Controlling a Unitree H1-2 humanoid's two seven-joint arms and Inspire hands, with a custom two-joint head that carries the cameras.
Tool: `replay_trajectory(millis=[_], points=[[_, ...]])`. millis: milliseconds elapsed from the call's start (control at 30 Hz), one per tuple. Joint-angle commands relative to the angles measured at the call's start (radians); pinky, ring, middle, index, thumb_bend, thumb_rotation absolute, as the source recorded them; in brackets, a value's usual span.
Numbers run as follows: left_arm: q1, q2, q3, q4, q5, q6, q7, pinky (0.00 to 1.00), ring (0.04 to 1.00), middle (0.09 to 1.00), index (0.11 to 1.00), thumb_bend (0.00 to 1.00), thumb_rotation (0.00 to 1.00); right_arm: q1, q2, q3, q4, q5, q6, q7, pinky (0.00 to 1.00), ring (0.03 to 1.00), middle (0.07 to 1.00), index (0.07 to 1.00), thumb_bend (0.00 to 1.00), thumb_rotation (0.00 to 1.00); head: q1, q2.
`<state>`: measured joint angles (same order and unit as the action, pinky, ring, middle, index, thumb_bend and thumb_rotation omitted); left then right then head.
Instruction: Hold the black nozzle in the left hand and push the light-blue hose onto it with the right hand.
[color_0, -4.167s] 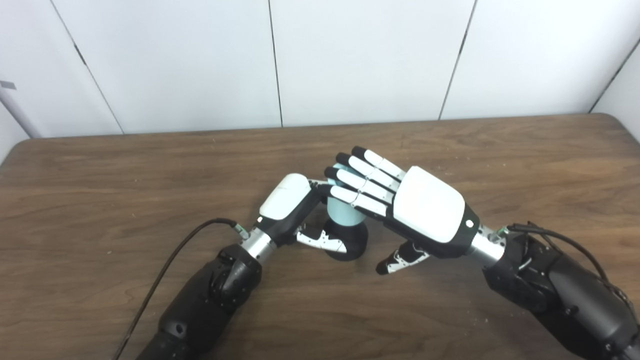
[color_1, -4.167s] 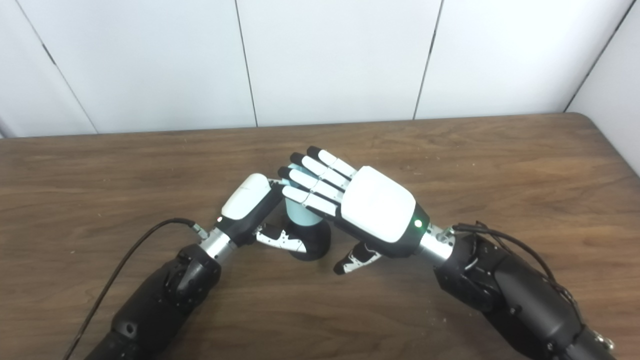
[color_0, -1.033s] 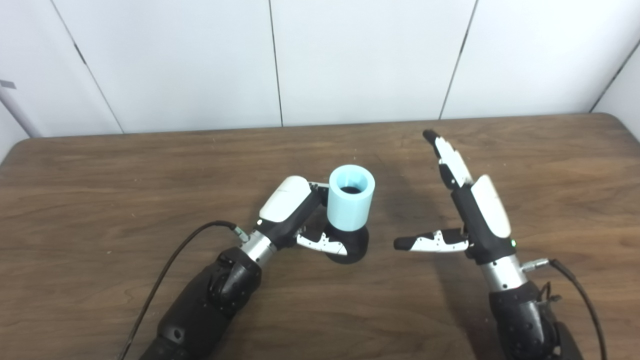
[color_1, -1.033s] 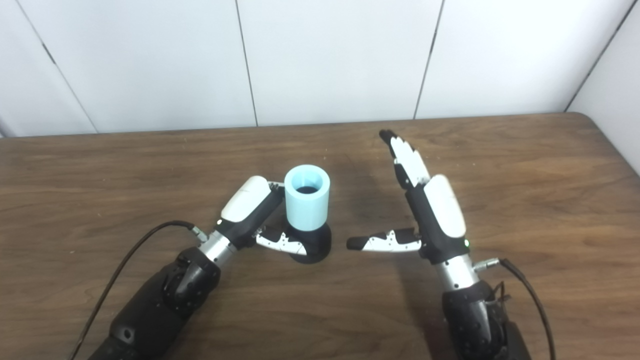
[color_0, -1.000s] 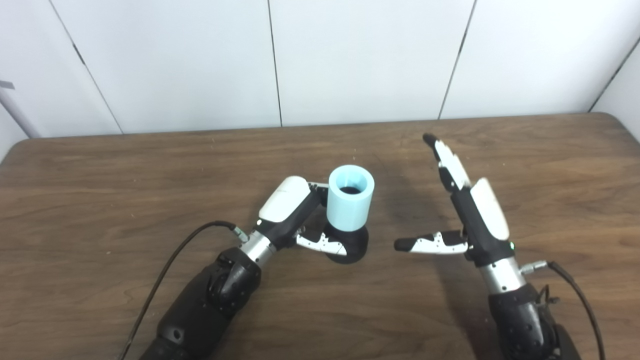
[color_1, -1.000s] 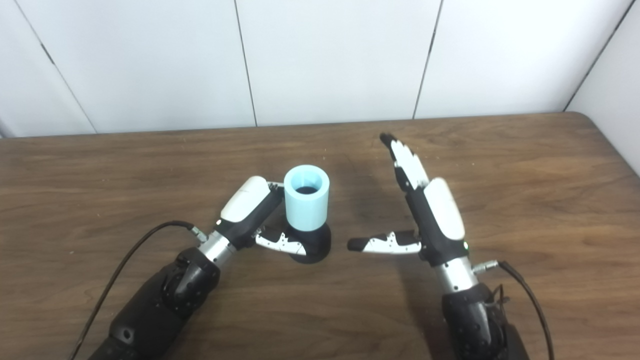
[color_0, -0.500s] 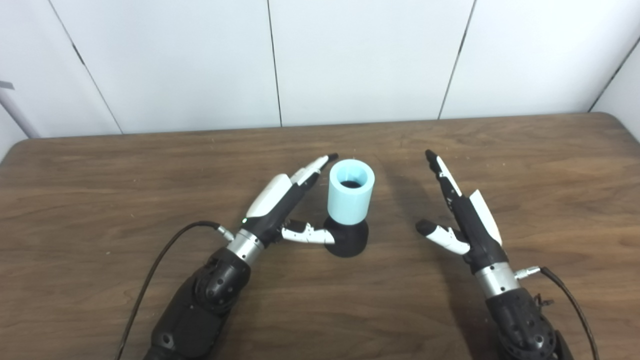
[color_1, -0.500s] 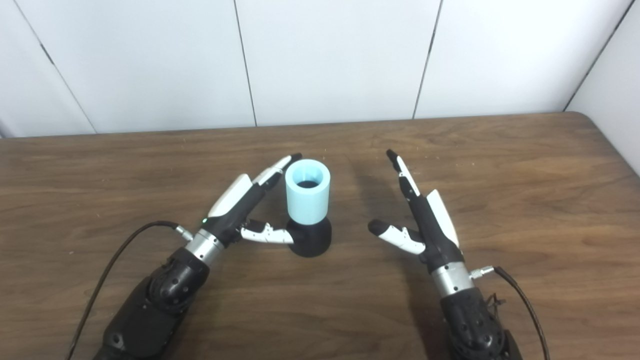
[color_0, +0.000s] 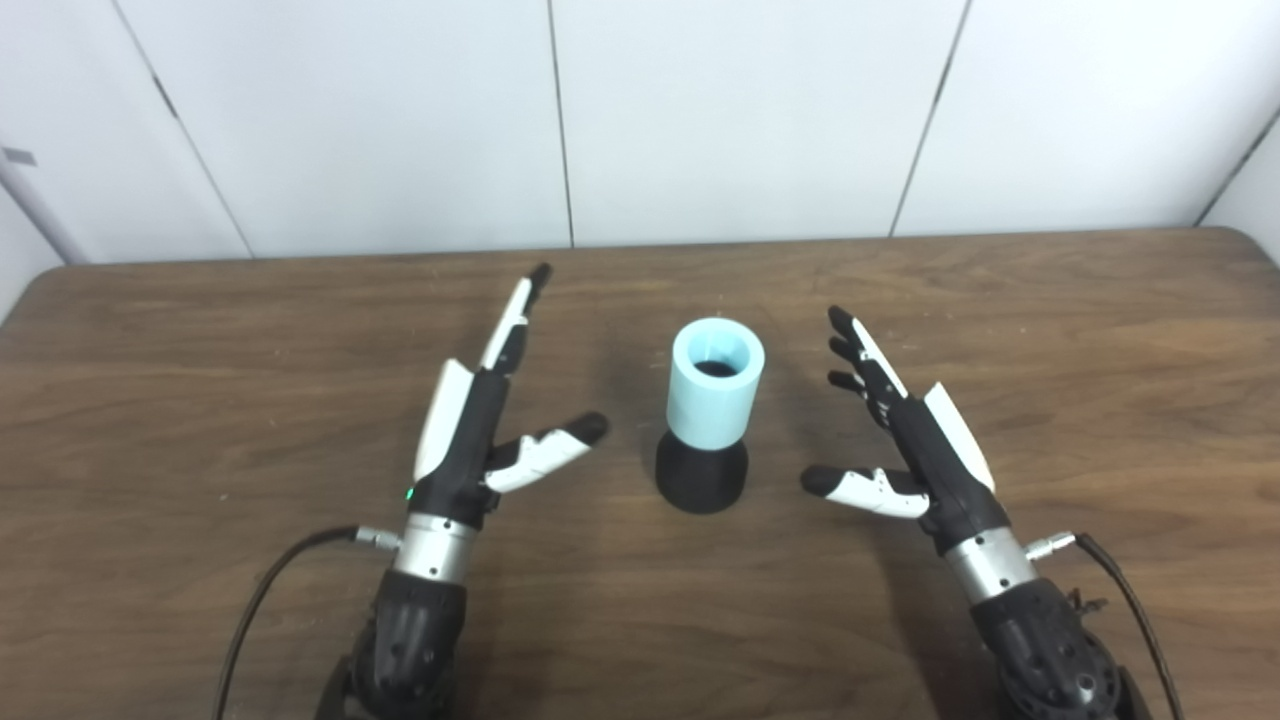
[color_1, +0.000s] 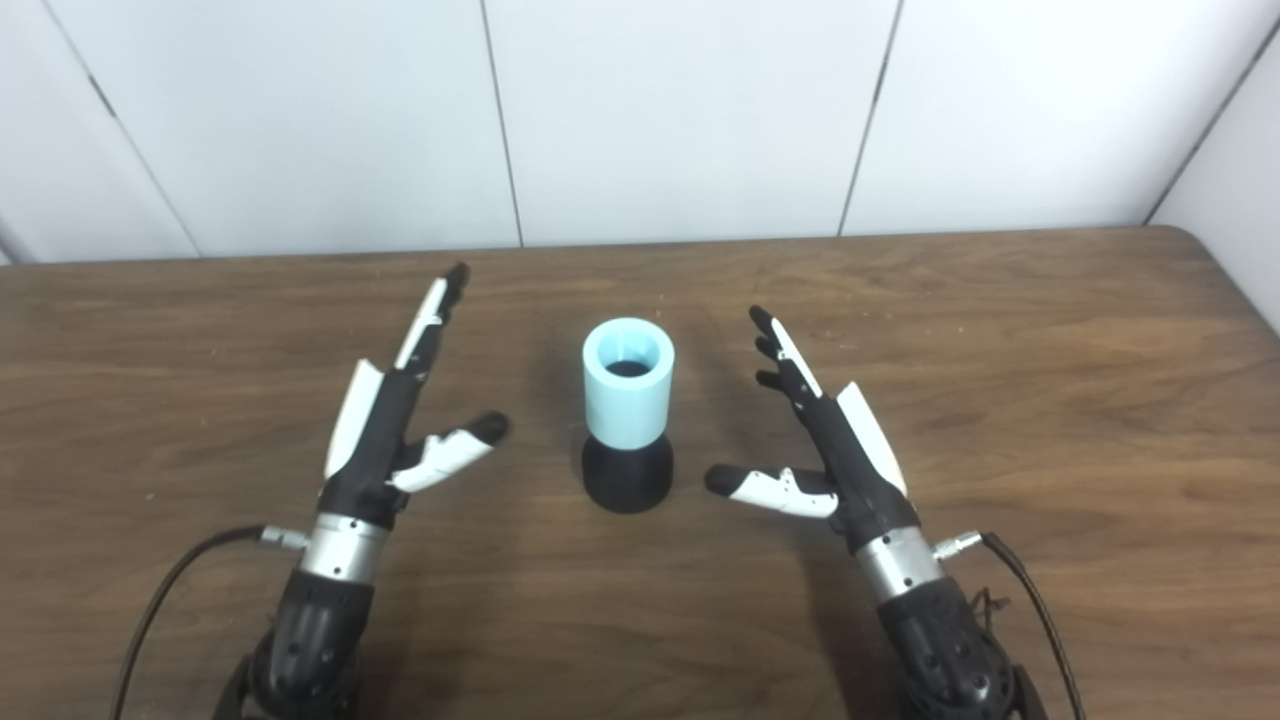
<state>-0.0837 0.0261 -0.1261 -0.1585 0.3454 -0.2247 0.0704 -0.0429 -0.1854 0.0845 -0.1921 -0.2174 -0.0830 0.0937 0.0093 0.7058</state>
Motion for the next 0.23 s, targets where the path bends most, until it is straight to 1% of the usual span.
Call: replay_trajectory(millis=[0,67,133,200], points=[[0.003,-0.017,0.007,-0.069,-0.025,0.006,0.006,1.0,1.0,1.0,1.0,1.0,0.95,-0.017,0.02,-0.003,-0.059,0.045,0.0,0.004,0.9,0.964,1.0,1.0,0.77,0.63,0.002,-0.003],[0.044,-0.026,0.014,-0.094,-0.062,0.013,-0.001,1.0,1.0,1.0,1.0,1.0,0.98,-0.008,0.038,-0.01,-0.077,0.078,0.026,0.004,0.91,0.968,1.0,1.0,0.77,0.64,0.014,-0.008],[0.08,-0.033,0.023,-0.113,-0.102,0.027,-0.009,1.0,1.0,1.0,1.0,1.0,0.99,0.004,0.062,-0.022,-0.09,0.136,0.06,0.005,0.93,0.976,1.0,1.0,0.78,0.67,0.016,-0.011],[0.092,-0.036,0.032,-0.11,-0.123,0.035,-0.012,1.0,1.0,1.0,1.0,1.0,1.0,0.011,0.084,-0.034,-0.095,0.196,0.094,0.009,0.97,0.989,1.0,1.0,0.77,0.7,0.016,-0.014]])
